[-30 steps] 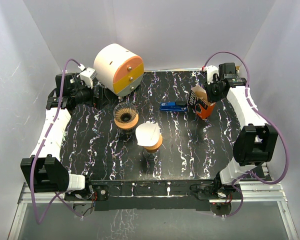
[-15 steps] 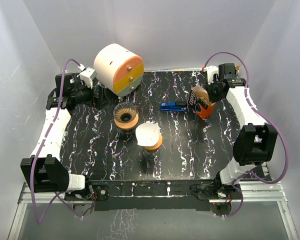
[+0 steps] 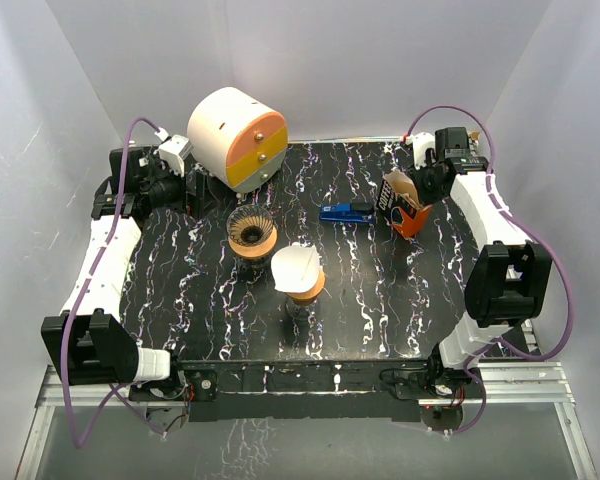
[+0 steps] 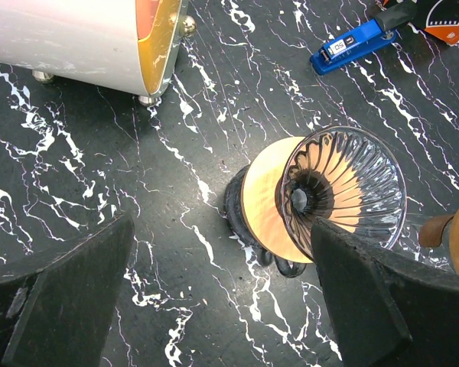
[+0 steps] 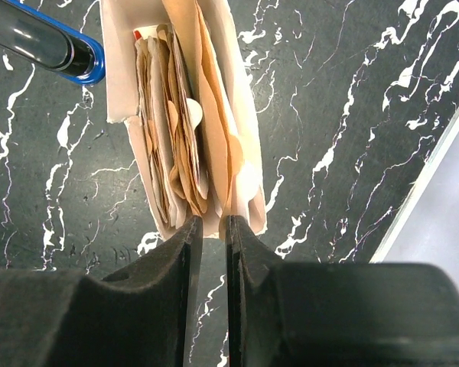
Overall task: Place the coffee filter in the dripper
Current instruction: Pick up the coffee filter from the coffee filter holder.
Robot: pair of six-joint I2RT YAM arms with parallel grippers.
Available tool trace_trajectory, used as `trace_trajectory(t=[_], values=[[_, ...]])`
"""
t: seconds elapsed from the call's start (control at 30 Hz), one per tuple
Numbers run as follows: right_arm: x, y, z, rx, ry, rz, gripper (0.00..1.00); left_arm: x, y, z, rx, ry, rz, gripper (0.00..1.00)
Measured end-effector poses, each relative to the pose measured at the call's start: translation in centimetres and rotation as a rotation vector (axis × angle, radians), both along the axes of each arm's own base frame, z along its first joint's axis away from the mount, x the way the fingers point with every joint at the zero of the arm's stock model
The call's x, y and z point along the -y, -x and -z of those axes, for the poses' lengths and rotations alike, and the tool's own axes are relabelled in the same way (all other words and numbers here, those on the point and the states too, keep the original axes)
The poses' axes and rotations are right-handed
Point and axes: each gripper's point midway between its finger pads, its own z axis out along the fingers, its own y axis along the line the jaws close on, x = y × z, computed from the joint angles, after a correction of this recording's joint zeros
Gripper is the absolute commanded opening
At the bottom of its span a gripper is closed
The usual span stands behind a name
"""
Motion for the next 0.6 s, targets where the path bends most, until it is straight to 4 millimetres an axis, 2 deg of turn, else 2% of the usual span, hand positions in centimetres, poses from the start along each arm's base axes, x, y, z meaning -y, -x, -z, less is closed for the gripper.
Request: trace_trajectory(t=[0.37,0.6], values=[[0.9,-0.1,0.7,0.002,0.054,0.01,0.02,-0.2,-0.1,0.0,0.001,0.001,-0.005,0.99],[1.1,-0.4,0.7,0.015,0.073,0.017,0.0,-0.2,-0.1,-0.1,0.004,0.001,-0.005,0.99]])
